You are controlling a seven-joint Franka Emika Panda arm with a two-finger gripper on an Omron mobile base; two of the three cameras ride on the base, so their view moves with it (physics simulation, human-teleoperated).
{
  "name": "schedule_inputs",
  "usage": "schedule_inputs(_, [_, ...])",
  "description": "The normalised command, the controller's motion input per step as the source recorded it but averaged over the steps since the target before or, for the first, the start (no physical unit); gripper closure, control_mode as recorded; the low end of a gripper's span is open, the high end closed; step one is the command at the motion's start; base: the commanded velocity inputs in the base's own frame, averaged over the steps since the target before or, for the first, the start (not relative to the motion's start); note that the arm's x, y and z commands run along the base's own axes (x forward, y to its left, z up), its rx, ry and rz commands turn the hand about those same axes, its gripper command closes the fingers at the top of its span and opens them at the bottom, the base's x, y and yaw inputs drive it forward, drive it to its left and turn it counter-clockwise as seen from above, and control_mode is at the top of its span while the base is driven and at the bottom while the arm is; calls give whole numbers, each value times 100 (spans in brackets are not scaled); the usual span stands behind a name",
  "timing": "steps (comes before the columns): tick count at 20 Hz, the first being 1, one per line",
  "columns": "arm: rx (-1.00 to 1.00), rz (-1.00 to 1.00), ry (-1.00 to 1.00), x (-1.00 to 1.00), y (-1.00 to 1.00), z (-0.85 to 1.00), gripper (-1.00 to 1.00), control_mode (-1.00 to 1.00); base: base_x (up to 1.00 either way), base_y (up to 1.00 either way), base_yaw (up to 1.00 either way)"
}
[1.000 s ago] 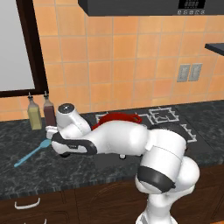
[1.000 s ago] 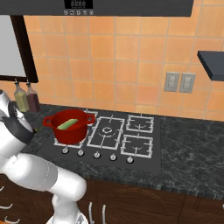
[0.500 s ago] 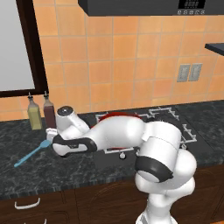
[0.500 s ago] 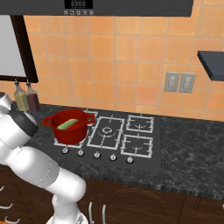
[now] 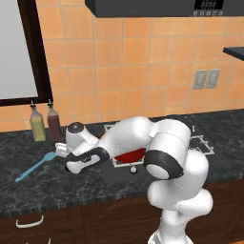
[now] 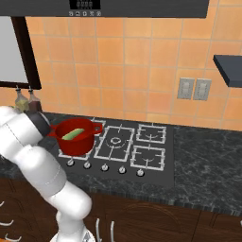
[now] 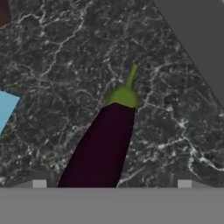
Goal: Put the eggplant and corn in the pot. Retrieve the spatula and lightly stir the vegetables in the pot.
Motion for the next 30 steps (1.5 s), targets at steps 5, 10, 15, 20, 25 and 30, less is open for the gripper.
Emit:
schedule_inputs(5, [0, -8, 0, 36, 3, -22, -100, -100, 0, 0, 0])
schedule_inputs(10, [0, -10, 2, 7, 19, -31, -100, -100, 0, 0, 0])
schedule_inputs(15, [0, -12, 1, 0, 47, -17, -100, -100, 0, 0, 0])
schedule_inputs(20, [-1, -13, 1, 0, 67, -12, -100, -100, 0, 0, 0])
schedule_inputs(25, [0, -10, 10, -1, 16, -46, 100, -100, 0, 0, 0])
schedule_inputs(30, [0, -8, 12, -20, -21, -22, 100, -100, 0, 0, 0])
